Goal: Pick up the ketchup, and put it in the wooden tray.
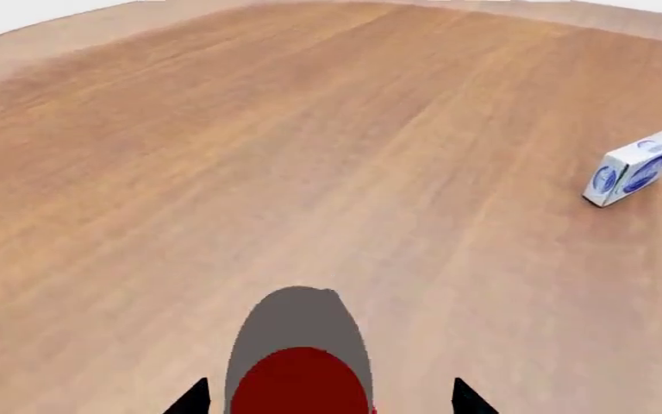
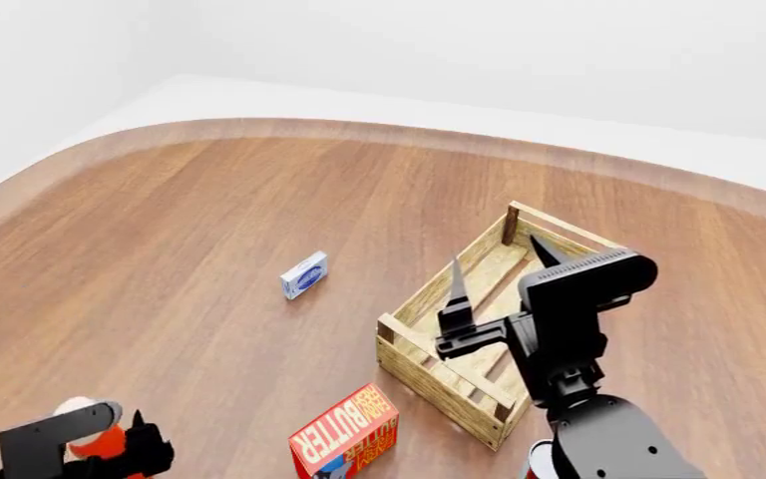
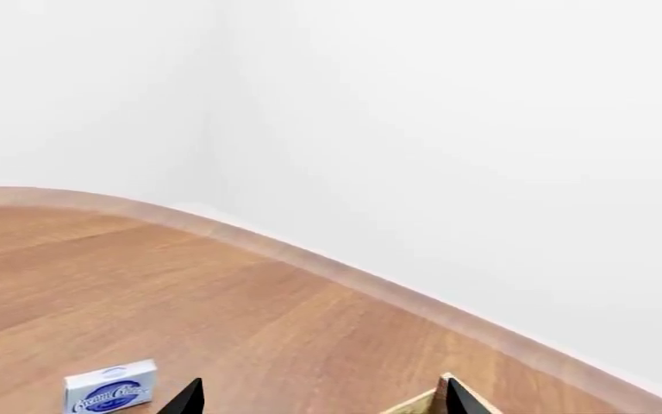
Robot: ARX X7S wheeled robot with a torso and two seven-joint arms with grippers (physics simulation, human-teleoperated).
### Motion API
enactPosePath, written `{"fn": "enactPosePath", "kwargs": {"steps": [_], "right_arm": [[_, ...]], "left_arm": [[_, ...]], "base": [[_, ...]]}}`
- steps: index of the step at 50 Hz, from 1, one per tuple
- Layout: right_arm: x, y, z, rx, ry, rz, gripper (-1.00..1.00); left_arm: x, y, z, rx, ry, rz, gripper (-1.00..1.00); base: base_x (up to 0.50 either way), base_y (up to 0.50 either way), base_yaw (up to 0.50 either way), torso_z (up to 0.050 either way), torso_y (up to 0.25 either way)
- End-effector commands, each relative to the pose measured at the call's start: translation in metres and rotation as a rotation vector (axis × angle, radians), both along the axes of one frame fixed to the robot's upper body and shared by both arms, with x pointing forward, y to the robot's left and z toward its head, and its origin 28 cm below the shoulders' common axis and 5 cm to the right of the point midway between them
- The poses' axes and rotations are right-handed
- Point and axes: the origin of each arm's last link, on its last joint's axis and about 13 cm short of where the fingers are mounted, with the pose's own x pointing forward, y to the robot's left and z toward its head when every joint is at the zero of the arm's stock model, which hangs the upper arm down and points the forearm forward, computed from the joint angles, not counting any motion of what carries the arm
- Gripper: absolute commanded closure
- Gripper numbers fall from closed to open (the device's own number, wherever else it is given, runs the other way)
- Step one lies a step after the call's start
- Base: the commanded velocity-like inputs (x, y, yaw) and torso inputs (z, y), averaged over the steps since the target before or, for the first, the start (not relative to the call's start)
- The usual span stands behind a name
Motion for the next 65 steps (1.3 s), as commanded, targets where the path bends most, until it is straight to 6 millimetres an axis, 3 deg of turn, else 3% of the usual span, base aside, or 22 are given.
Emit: {"fn": "enactPosePath", "kwargs": {"steps": [1, 17, 26, 40, 48, 65], "right_arm": [[0.000, -0.001, 0.001, -0.001, 0.000, -0.012, -1.00], [0.001, -0.005, 0.001, 0.006, -0.003, -0.022, -1.00], [-0.002, -0.010, 0.006, 0.016, -0.020, -0.038, -1.00], [-0.005, -0.028, 0.022, 0.034, -0.064, -0.106, -1.00], [-0.016, -0.043, 0.029, 0.036, -0.071, -0.155, -1.00], [-0.023, -0.063, 0.048, 0.031, -0.085, -0.262, -1.00]], "left_arm": [[0.007, 0.002, -0.014, -0.012, 0.118, 0.025, 1.00], [0.009, -0.001, -0.015, -0.047, 0.162, 0.017, 1.00], [0.019, -0.007, 0.013, 0.010, 0.031, -0.064, 1.00], [0.078, -0.044, 0.103, 0.079, -0.229, -0.375, 1.00], [0.108, -0.066, 0.130, 0.087, -0.292, -0.477, 1.00], [0.203, -0.127, 0.192, 0.080, -0.362, -0.677, 1.00]], "base": [[0.00, 0.00, 0.00, 0.000, 0.000], [0.00, 0.00, 0.00, 0.000, 0.000], [0.00, 0.00, 0.00, 0.000, 0.000], [0.00, 0.00, 0.00, 0.000, 0.000], [0.00, 0.00, 0.00, 0.000, 0.000], [0.00, 0.00, 0.00, 0.000, 0.000]]}}
